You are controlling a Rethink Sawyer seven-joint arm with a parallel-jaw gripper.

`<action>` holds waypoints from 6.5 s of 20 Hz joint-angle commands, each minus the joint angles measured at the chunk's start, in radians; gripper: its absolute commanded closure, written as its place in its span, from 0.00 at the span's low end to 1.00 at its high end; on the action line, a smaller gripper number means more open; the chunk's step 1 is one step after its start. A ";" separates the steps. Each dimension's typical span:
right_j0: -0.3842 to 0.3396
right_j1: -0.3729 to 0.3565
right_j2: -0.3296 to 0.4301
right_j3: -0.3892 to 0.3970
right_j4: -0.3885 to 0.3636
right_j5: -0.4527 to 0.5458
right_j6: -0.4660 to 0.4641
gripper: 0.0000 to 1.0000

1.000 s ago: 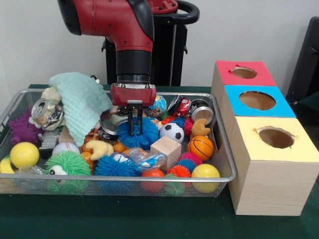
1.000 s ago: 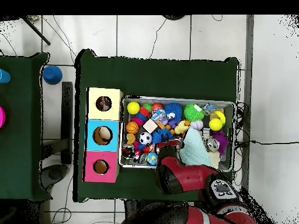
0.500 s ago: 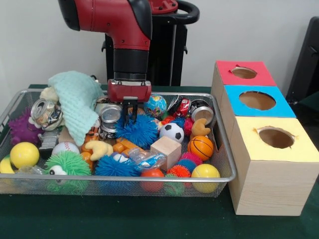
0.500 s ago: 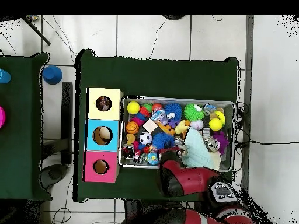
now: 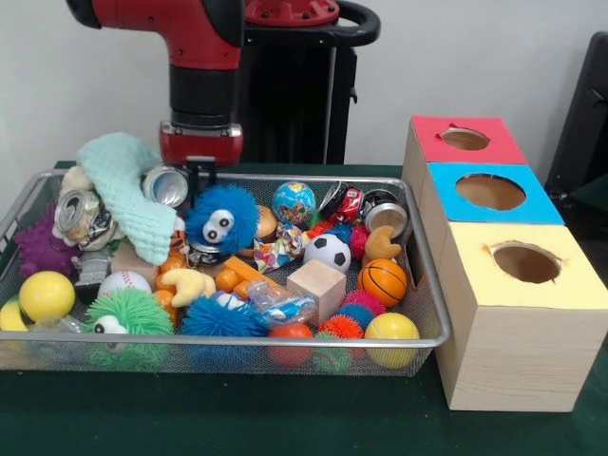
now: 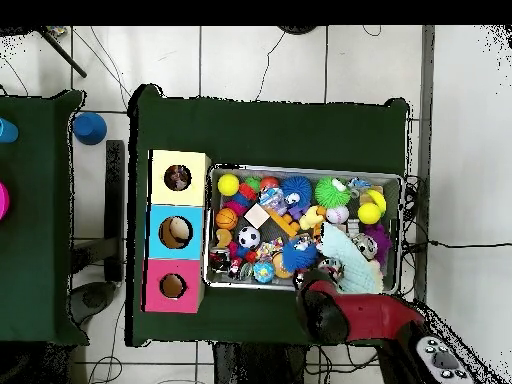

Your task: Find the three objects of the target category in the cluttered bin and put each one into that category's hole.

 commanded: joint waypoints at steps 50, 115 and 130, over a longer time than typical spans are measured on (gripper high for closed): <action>-0.162 -0.225 0.317 0.248 -0.049 0.343 -0.025 0.00; 0.201 0.183 -0.020 0.194 0.513 -0.386 0.324 0.00; 0.212 -0.028 -0.005 0.227 0.577 -0.152 0.249 0.00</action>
